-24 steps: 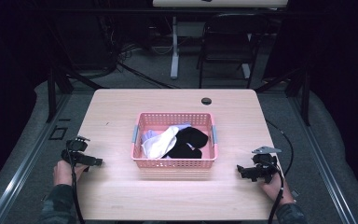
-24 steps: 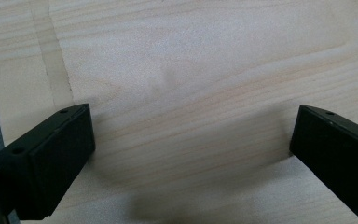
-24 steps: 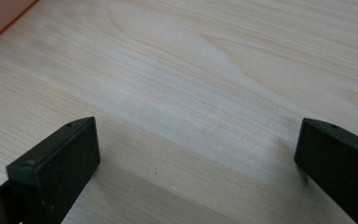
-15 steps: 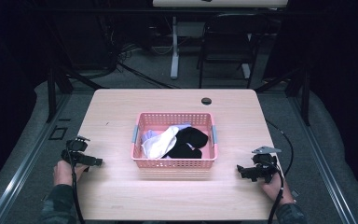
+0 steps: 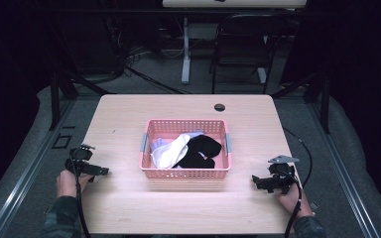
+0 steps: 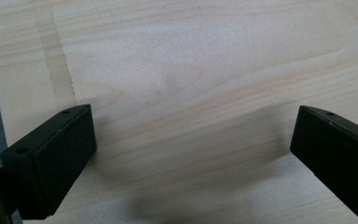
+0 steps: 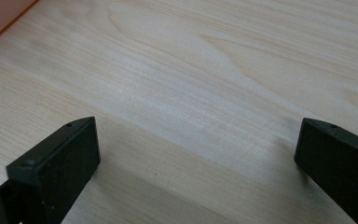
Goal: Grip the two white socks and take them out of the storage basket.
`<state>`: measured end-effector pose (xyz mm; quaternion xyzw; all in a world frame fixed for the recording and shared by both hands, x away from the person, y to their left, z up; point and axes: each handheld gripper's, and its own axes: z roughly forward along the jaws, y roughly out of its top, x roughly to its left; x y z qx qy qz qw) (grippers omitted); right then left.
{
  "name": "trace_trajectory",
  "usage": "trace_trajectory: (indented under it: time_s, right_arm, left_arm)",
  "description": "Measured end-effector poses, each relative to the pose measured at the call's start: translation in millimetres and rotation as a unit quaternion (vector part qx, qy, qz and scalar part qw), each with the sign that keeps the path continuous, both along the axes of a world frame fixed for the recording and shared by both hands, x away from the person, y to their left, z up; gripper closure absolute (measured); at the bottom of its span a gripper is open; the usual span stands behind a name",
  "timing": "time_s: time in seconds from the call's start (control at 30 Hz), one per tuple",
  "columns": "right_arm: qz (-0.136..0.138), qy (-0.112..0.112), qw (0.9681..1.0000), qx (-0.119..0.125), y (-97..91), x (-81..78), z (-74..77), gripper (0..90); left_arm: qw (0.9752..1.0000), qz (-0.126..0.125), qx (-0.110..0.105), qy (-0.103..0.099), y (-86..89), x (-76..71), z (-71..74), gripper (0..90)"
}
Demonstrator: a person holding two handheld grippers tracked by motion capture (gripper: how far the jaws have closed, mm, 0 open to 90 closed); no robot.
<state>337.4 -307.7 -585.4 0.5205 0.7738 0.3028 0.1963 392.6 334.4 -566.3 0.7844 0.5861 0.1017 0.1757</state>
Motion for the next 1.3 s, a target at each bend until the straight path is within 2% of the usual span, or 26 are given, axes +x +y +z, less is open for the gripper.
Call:
trace_trajectory:
  time_s: [0.03,0.13,0.47,0.63,0.77,0.87,1.0,1.03,1.07,1.1,1.2,1.3]
  right_arm:
    - [0.000,0.000,1.0000,0.000,0.0,0.0,0.0,0.0]
    - [0.000,0.001,1.0000,0.000,-0.1,0.2,0.1,0.0]
    - [-0.002,0.000,1.0000,-0.002,-0.2,1.2,0.1,0.0]
    - [-0.003,0.001,1.0000,-0.004,-0.3,0.6,0.4,0.0]
    - [-0.006,0.000,1.0000,-0.004,-0.3,0.3,0.2,0.0]
    - [-0.005,0.000,1.0000,-0.002,-0.3,0.1,0.1,0.0]
    - [-0.006,-0.001,1.0000,-0.001,-0.4,0.0,-0.1,0.0]
    - [-0.005,-0.001,1.0000,-0.002,-0.6,0.2,0.0,0.0]
    - [-0.005,-0.001,1.0000,-0.002,-0.6,0.2,0.0,0.0]
    - [-0.004,-0.001,1.0000,-0.002,-0.7,0.4,0.0,0.0]
    - [-0.004,-0.001,1.0000,-0.002,-0.7,0.3,0.0,0.0]
    - [-0.004,-0.001,1.0000,-0.001,-0.8,0.1,-0.1,0.0]
  left_arm:
    - [1.0000,0.000,0.000,0.000,0.0,0.0,0.0,0.1]
    - [0.9997,-0.006,-0.018,-0.016,0.9,-0.4,5.6,0.1]
    - [0.9990,-0.014,-0.027,-0.031,-1.8,-3.8,15.1,0.1]
    - [0.9982,-0.023,-0.033,-0.044,-3.6,-5.7,27.4,0.1]
    - [0.9963,-0.034,-0.056,-0.056,-7.4,-6.2,44.8,0.0]
    - [0.9959,-0.043,-0.057,-0.055,-11.9,-5.4,48.3,0.1]
    - [0.9939,-0.065,-0.067,-0.059,-20.7,-3.2,57.4,0.0]
    - [0.9929,-0.073,-0.067,-0.066,-24.3,-1.7,64.4,0.0]
    - [0.9929,-0.073,-0.067,-0.066,-24.3,-1.7,64.4,0.0]
    - [0.9915,-0.080,-0.074,-0.071,-28.1,0.4,71.9,0.1]
    - [0.9907,-0.086,-0.073,-0.076,-33.7,2.2,79.7,0.0]
    - [0.9883,-0.107,-0.074,-0.080,-48.2,5.7,92.1,0.0]
